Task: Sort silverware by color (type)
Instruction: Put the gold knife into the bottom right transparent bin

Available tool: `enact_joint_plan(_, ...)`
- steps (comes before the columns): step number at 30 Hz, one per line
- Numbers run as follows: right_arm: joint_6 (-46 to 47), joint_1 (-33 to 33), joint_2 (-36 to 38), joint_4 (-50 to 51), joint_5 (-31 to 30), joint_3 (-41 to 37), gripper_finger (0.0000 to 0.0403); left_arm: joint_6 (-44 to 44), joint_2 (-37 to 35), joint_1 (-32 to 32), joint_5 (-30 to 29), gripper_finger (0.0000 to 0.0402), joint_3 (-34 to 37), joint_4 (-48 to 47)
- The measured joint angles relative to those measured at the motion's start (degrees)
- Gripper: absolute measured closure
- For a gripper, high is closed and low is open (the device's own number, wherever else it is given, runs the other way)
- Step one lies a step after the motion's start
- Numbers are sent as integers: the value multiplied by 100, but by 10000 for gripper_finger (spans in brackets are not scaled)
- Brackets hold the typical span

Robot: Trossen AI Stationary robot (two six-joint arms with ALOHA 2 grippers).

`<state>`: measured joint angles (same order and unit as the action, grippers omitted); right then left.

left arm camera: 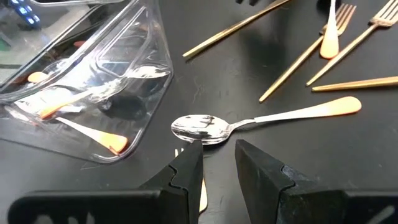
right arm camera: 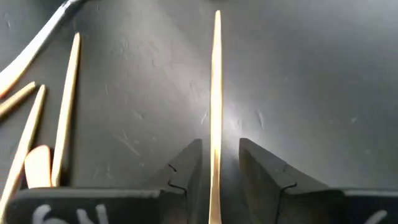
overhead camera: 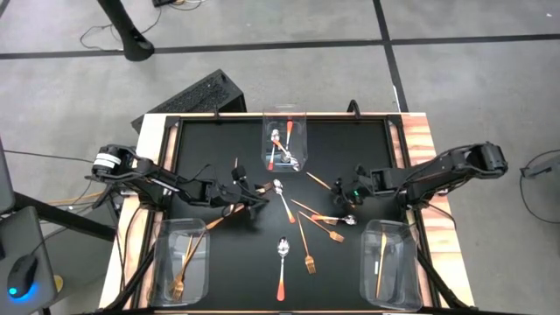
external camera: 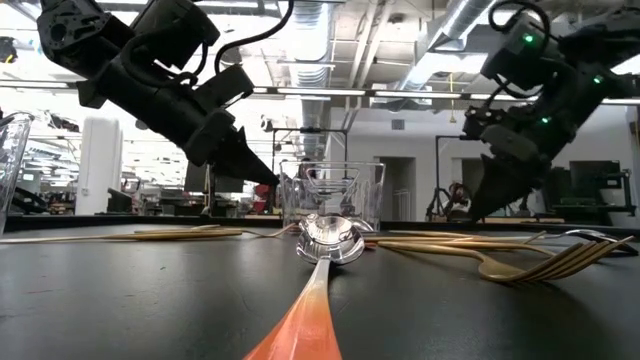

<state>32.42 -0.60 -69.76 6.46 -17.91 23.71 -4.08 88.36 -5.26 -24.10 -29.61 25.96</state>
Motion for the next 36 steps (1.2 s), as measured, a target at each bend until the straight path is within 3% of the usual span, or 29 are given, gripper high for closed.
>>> enact_joint_plan(8, -392, -31, -63, -1081, -147, -429, 200, 42, 0, 2, -37, 317, 1, 54)
enact_joint_plan(17, -865, -41, -1192, -2075, -265, -437, 212, 9, 0, 2, -32, 317, 0, 33)
enact_joint_plan(24, -676, -29, -1873, -2187, -455, -244, 249, -17, 0, 2, -32, 317, 0, 5)
enact_joint_plan(33, -415, 77, -1943, -2109, -446, -233, 372, -20, 0, 2, -45, 317, 0, 6)
enact_joint_plan(36, -415, 129, -1939, -2120, -407, -234, 387, -22, 0, 2, -45, 317, 0, 4)
